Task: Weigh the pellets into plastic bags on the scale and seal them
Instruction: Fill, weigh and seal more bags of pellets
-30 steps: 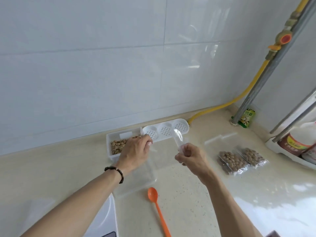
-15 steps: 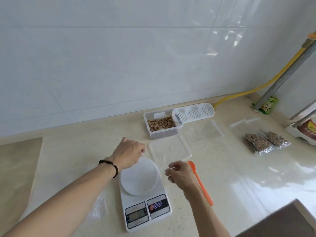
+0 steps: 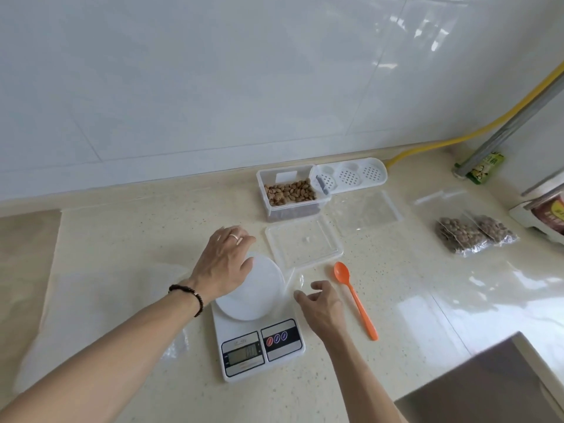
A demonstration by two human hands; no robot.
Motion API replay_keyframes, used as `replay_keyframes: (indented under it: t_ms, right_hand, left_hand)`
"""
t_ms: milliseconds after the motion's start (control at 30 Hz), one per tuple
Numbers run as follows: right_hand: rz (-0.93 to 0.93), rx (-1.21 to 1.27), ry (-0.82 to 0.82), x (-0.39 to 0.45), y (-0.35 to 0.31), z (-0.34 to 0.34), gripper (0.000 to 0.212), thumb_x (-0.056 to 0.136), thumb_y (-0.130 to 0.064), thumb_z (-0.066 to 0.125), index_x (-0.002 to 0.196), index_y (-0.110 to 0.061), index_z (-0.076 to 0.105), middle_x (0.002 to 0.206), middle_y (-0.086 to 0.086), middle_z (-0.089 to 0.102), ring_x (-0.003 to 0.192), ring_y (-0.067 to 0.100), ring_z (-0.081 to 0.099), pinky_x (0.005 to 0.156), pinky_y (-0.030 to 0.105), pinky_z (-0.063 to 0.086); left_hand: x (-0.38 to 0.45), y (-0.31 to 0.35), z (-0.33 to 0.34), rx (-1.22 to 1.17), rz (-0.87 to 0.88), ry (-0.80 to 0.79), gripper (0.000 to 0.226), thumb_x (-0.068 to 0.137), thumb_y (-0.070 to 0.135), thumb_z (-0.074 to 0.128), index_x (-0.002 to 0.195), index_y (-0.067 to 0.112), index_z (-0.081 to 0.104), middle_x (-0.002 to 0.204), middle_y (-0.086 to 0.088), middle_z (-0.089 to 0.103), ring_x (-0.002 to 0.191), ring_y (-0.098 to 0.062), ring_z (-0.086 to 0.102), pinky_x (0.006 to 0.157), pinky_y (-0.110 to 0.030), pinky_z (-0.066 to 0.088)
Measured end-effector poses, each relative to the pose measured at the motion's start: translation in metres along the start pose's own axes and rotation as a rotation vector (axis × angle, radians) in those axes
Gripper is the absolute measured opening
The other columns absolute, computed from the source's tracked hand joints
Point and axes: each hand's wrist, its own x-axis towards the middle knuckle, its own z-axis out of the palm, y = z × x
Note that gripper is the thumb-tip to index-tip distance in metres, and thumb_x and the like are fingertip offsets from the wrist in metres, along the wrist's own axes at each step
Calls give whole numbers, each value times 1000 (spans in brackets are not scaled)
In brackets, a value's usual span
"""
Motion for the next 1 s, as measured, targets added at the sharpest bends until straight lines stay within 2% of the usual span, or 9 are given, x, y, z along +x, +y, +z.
replay_keyframes:
  t_ms: [133,233,333,400,533,600,833,933,1000]
  right_hand:
    - [-145,-138,56,-13,21,2,42,94,-38,55,127,-14,54,125,5,58,108,20,57,92,38,49]
    - [-302,-244,71,-27,39,5,38,96,-37,52,126,-14,54,128,6,55,111,23,54,89,37,47]
    - [-471,-391,52,-41,59,7,46,98,-41,46,135,-14,49,135,6,51,116,24,51,92,40,46]
    - [-537,-494,14,-48,69,7,53,98,-48,37,142,-18,40,145,5,44,125,24,46,99,41,43]
    - [-596,-621,-82,-62,82,4,53,102,-45,35,151,-27,23,159,2,25,144,22,26,114,39,27]
    - [-633,-684,-107,-66,87,4,57,103,-45,32,154,-28,16,162,3,20,147,22,21,116,38,23]
    - [-667,-853,-145,-69,87,6,59,103,-49,27,156,-32,7,164,5,14,149,24,13,117,40,20]
    - [-661,-909,-144,-69,84,7,59,103,-50,26,156,-34,6,163,6,14,148,25,14,116,41,22]
    - [-656,-923,-141,-70,82,8,59,103,-50,27,156,-34,7,162,7,16,147,26,16,115,42,23]
  left_hand:
    - [-55,12,1,-19,-117,-13,47,89,38,39,124,9,52,121,-8,55,125,-29,46,104,-44,41]
    - [-101,25,10,-39,-212,-33,55,91,42,37,130,6,47,131,-12,52,130,-30,43,107,-43,40]
    - [-144,35,22,-50,-263,-90,69,91,52,37,140,3,39,143,-13,43,136,-28,35,114,-35,28]
    - [-167,41,30,-47,-279,-161,81,89,61,37,147,4,29,153,-11,32,143,-26,25,117,-37,20]
    - [-191,46,34,-56,-313,-285,105,78,83,27,154,13,8,160,3,0,149,-16,0,120,-41,5]
    - [-195,45,33,-45,-306,-324,106,75,85,25,154,18,0,159,7,-9,148,-14,-6,121,-44,3]
    - [-196,45,31,-34,-301,-340,112,66,90,-2,154,21,-5,160,6,-12,149,-16,-6,120,-43,1]
    - [-195,48,29,-49,-318,-346,111,67,89,4,154,21,-7,160,5,-12,149,-17,-7,120,-44,2]
    - [-194,50,28,-55,-329,-349,107,72,85,19,154,21,-7,160,5,-13,149,-18,-7,120,-44,1]
